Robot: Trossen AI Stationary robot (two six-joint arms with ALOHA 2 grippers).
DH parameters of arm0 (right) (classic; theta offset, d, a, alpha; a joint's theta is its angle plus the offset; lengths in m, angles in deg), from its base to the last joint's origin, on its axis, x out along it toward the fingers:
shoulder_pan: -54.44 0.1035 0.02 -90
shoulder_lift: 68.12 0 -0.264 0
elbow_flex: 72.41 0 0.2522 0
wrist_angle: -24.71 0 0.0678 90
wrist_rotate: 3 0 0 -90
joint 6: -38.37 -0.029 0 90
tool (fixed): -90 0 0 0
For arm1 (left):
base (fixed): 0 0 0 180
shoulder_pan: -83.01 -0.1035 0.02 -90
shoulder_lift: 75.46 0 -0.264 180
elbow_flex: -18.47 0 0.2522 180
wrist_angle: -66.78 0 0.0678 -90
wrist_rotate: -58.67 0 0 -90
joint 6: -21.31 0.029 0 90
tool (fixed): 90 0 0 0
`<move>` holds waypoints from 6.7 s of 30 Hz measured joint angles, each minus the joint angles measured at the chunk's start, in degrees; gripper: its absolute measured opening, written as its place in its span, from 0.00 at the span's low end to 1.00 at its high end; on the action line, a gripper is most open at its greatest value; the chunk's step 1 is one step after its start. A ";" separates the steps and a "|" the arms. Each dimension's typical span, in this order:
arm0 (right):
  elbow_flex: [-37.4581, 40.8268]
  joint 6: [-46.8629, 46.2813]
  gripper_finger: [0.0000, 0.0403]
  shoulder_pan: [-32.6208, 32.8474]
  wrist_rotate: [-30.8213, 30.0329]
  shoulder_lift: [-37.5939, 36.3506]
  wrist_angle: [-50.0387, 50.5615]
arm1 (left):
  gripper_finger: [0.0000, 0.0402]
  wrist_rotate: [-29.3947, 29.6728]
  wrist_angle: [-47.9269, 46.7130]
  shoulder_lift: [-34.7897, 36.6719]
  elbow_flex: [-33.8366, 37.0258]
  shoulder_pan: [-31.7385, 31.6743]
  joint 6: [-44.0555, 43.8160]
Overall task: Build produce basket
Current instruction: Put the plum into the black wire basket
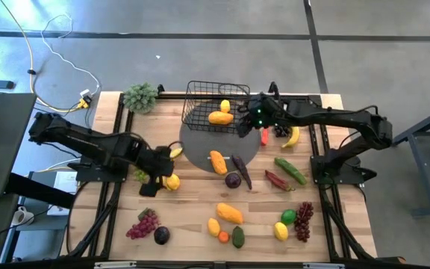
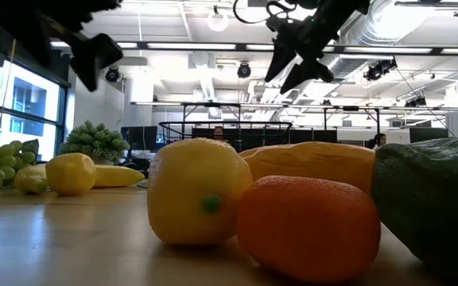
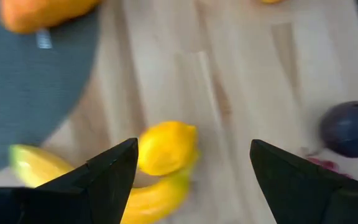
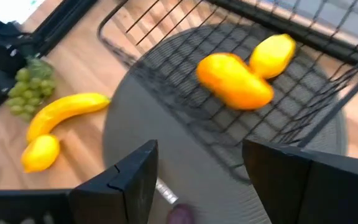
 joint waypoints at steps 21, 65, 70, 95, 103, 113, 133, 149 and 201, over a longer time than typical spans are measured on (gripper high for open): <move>0.00 -8.92 0.53 9.95 -6.54 0.09 2.60 | 0.75 1.41 2.45 0.00 0.00 18.10 -37.50; 0.00 -12.38 0.53 12.20 -4.66 0.11 4.88 | 0.75 3.82 23.02 -19.00 0.04 33.65 -23.47; 0.00 -12.38 0.53 12.20 -4.66 0.11 4.99 | 0.75 3.64 23.30 -20.73 0.00 33.38 -18.72; 0.00 -12.42 0.53 12.20 -4.70 0.11 5.44 | 0.75 -0.09 23.65 -24.86 0.04 31.03 -13.89; 0.00 -12.52 0.53 12.20 -4.71 0.11 5.60 | 0.75 -1.23 24.84 -27.19 0.00 30.48 -15.00; 0.00 -12.51 0.53 12.20 -4.72 0.11 5.94 | 0.67 -0.37 25.75 -27.79 -0.04 30.17 -16.72; 0.00 -12.40 0.53 12.20 -3.34 0.11 5.28 | 0.52 5.08 19.71 -20.60 0.04 21.90 -19.87; 0.00 -12.33 0.53 12.20 -4.89 0.11 4.15 | 0.52 14.32 18.86 -7.81 0.04 1.91 -10.50; 0.00 5.55 0.53 -6.39 -9.27 0.11 -4.00 | 0.52 18.85 55.18 -15.13 0.00 -42.63 2.07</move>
